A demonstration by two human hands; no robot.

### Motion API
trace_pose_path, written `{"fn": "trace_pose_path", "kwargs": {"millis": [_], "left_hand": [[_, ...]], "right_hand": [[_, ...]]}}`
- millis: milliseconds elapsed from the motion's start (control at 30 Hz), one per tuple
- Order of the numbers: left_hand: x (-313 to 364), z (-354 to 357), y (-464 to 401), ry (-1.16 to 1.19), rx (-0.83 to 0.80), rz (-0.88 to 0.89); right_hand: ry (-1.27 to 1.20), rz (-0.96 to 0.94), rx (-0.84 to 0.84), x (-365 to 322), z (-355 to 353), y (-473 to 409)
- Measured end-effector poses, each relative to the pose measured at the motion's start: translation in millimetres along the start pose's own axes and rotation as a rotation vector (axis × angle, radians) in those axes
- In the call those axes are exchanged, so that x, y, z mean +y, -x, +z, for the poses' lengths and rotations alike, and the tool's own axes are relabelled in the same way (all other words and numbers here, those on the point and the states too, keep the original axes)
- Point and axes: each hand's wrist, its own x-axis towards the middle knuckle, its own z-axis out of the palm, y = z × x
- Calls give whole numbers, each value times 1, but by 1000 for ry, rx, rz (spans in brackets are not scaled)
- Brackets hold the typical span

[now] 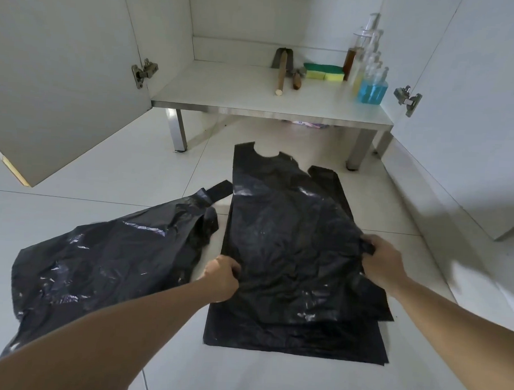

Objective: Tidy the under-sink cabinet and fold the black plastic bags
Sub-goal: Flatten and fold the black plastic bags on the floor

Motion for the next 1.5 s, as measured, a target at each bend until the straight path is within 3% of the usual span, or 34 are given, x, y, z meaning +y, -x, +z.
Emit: {"fn": "trace_pose_path", "kwargs": {"millis": [133,333,533,600,767,933,1333,1500], "left_hand": [[-1,6,-2,0,2,-47],[-9,12,-5,1,-21,-76],[-16,17,-7,-8,-51,-113],[-17,17,-8,-42,-47,-119],[-24,16,-7,-92,-30,-143],[-31,15,-2,-64,-24,-189],[-36,20,-1,-172,-22,-184],[-35,25,3,-381,-50,-121]], "right_hand": [[-52,158,-59,3,3,4],[-25,183,-42,9,4,11],[-51,406,-318,1,-11,18],[19,394,-351,1,-16,19],[-10,304,-122,9,-14,20],[-5,443,-270,25,7,36],[194,353,-269,44,11,52],[243,337,-290,51,8,55]]}}
